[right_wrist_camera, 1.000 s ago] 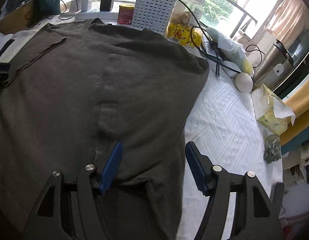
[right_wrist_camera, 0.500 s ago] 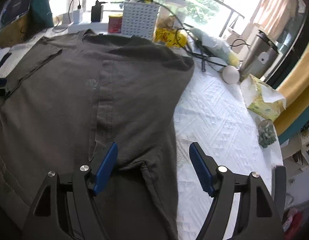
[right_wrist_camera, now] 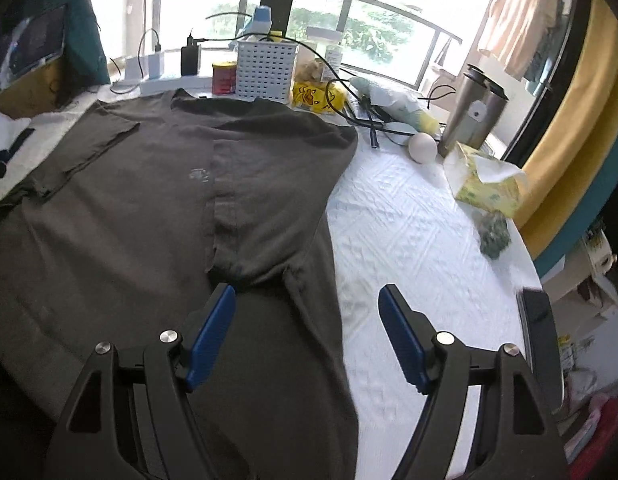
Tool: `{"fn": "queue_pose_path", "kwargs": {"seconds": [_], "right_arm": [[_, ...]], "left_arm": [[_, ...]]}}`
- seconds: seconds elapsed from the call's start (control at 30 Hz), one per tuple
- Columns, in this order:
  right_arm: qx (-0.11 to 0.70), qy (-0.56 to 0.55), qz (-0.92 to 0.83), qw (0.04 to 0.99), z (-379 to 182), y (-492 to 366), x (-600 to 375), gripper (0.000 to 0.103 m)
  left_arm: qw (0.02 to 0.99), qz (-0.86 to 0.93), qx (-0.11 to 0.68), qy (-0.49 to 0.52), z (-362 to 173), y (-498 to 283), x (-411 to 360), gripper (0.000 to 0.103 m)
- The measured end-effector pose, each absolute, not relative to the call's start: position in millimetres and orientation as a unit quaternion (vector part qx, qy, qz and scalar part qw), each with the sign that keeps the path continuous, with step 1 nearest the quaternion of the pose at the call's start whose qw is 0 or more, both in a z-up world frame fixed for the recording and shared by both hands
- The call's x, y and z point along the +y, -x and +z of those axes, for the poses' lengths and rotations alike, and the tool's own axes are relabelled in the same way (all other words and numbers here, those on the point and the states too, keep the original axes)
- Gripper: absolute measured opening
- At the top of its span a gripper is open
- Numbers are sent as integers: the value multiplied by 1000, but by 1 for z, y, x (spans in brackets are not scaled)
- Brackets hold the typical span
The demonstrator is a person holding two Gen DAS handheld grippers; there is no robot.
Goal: Fold small clothes
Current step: 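Move both grippers to the bottom hem of the folded shirt, then grasp the shirt hem with the right gripper while the left gripper grasps it too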
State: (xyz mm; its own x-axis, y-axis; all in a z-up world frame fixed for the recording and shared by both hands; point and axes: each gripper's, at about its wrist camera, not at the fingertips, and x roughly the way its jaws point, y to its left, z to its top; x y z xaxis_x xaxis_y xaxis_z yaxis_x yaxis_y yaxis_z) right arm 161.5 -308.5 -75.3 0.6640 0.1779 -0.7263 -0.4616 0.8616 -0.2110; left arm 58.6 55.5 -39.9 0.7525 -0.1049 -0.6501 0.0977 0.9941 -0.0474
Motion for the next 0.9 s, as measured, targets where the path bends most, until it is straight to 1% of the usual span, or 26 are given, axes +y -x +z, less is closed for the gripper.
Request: {"fn": "queue_pose_path", "kwargs": {"seconds": [0.23, 0.4, 0.63, 0.7, 0.77, 0.83, 0.9], "right_arm": [[365, 174, 180, 897, -75, -124, -322, 74], [372, 136, 178, 901, -84, -104, -335, 74], [389, 111, 171, 898, -103, -80, -350, 73], [395, 106, 172, 896, -106, -77, -354, 67], [399, 102, 174, 895, -109, -74, -356, 67], [405, 97, 181, 891, -113, -73, -355, 63], [411, 102, 183, 887, -117, -72, -353, 54]], "left_arm": [[942, -57, 330, 19, -42, -29, 54, 40], [943, -56, 323, 56, -43, -10, 64, 40], [932, -23, 356, 67, -58, 17, 82, 40], [930, -9, 362, 68, -60, 26, 90, 40], [928, 5, 365, 70, -61, 36, 97, 40], [927, 15, 369, 72, -63, 46, 104, 40], [923, 21, 376, 71, -67, 58, 108, 40]]}}
